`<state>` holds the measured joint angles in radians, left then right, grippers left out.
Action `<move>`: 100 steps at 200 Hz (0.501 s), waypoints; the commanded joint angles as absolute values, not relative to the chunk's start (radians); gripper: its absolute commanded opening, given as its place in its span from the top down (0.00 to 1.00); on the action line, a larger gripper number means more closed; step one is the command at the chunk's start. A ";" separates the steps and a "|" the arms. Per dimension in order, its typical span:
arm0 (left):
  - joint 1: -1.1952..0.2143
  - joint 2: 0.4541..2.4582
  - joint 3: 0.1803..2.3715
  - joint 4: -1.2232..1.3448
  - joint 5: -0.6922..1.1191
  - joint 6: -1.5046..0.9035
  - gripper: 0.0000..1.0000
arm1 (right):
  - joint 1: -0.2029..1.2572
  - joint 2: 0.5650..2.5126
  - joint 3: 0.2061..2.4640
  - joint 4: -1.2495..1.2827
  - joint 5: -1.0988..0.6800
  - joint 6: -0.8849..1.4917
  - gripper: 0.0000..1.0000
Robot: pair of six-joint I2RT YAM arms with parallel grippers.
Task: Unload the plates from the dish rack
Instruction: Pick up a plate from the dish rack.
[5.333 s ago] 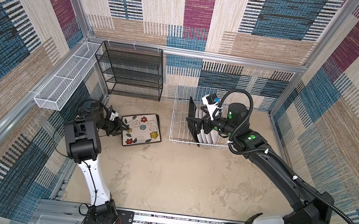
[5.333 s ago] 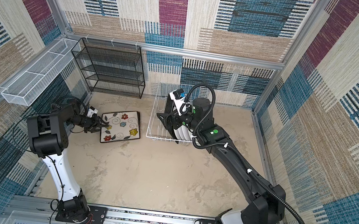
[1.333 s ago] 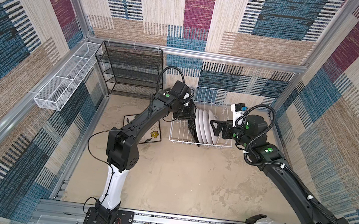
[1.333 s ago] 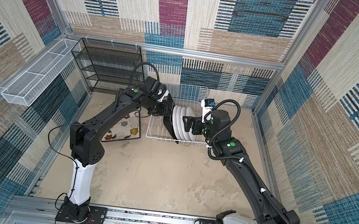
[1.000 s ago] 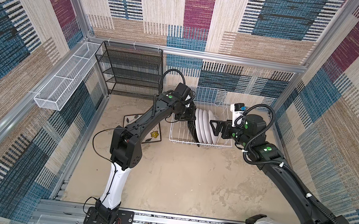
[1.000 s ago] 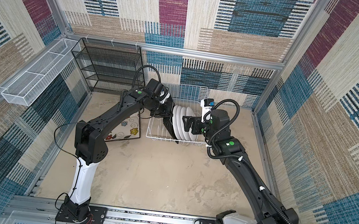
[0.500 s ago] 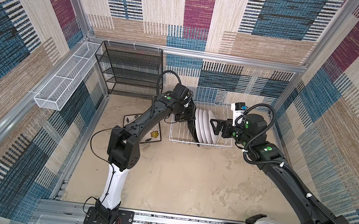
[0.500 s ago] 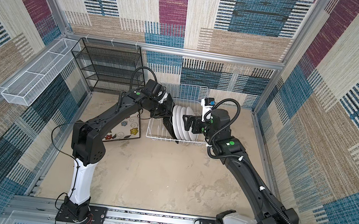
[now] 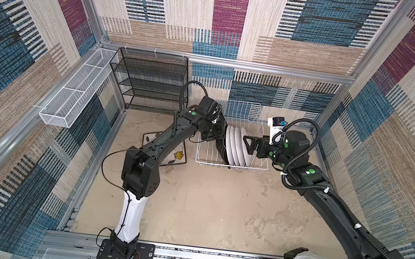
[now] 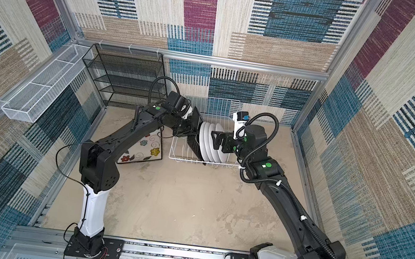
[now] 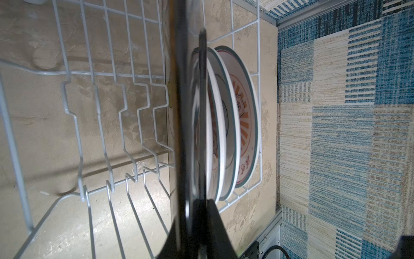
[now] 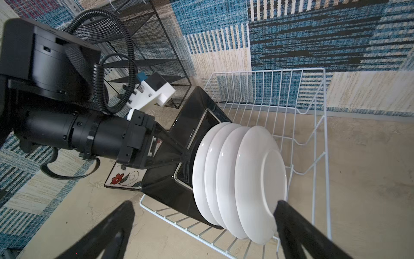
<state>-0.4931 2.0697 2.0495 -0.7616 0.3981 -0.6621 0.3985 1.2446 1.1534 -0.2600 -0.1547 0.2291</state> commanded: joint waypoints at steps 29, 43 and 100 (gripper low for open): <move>-0.492 2.007 2.064 -0.714 0.427 -0.663 1.00 | 0.398 1.243 1.162 -0.227 -0.151 0.227 0.00; -0.492 1.997 2.066 -0.716 0.427 -0.661 1.00 | 0.397 1.240 1.163 -0.226 -0.150 0.228 0.00; -0.492 1.960 2.085 -0.748 0.409 -0.640 1.00 | 0.397 1.243 1.158 -0.214 -0.152 0.232 0.00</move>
<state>-0.4931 1.9953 2.0628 -0.7971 0.3740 -0.6575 0.3981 1.2438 1.1545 -0.2581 -0.1532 0.2295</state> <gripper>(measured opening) 0.142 0.998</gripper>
